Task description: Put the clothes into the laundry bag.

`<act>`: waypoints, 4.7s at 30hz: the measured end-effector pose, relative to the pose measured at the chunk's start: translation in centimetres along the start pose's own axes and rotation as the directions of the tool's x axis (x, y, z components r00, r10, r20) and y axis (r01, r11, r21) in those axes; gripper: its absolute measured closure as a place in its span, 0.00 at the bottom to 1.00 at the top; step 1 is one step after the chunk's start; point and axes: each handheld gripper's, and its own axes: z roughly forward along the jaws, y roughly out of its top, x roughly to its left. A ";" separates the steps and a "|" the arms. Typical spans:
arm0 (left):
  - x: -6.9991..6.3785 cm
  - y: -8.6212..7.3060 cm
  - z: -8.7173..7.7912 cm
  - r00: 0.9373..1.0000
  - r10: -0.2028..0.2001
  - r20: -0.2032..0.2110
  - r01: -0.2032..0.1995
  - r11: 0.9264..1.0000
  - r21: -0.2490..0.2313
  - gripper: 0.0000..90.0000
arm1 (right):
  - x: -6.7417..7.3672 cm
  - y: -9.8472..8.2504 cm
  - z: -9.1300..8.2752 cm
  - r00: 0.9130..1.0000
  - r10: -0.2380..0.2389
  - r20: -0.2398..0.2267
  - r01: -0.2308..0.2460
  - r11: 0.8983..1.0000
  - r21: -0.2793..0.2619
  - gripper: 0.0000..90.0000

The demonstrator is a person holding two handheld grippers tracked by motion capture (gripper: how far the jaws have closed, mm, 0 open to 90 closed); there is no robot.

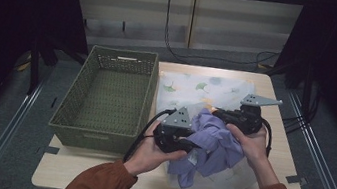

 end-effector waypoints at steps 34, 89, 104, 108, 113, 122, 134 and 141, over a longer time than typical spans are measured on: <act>2.0 -1.6 3.0 0.997 -0.062 -0.051 0.066 0.994 0.088 0.85 | 0.1 0.2 -0.1 1.000 -0.002 -0.001 0.002 1.000 0.001 0.99; 5.1 -4.1 6.5 0.981 -0.126 -0.150 0.156 0.966 0.207 0.84 | 0.1 0.2 -0.6 1.000 -0.004 0.004 0.004 1.000 -0.003 0.99; 4.8 -4.7 7.7 0.977 -0.136 -0.167 0.172 0.960 0.223 0.83 | 0.5 -0.2 -0.4 1.000 -0.013 -0.004 0.013 1.000 0.027 0.99; 5.1 -5.0 7.9 0.970 -0.146 -0.193 0.189 0.955 0.230 0.83 | 0.7 -0.3 -0.3 1.000 -0.017 -0.006 0.017 0.999 0.038 0.99; 5.2 -5.3 8.4 0.971 -0.149 -0.189 0.194 0.950 0.244 0.83 | 0.9 -0.5 0.0 1.000 -0.023 -0.013 0.024 0.998 0.052 0.99; 5.2 -6.0 9.3 0.970 -0.138 -0.201 0.190 0.946 0.264 0.78 | 1.0 -1.0 0.3 1.000 -0.027 -0.015 0.028 0.998 0.065 0.99; 4.8 -5.4 8.3 0.966 -0.166 -0.198 0.210 0.951 0.227 0.52 | 0.6 -1.3 0.6 1.000 -0.014 -0.015 0.015 0.997 0.075 0.99; 4.4 -4.6 6.9 0.966 -0.166 -0.196 0.203 0.960 0.192 0.46 | 0.5 -1.3 0.5 1.000 -0.012 -0.016 0.013 0.997 0.073 0.99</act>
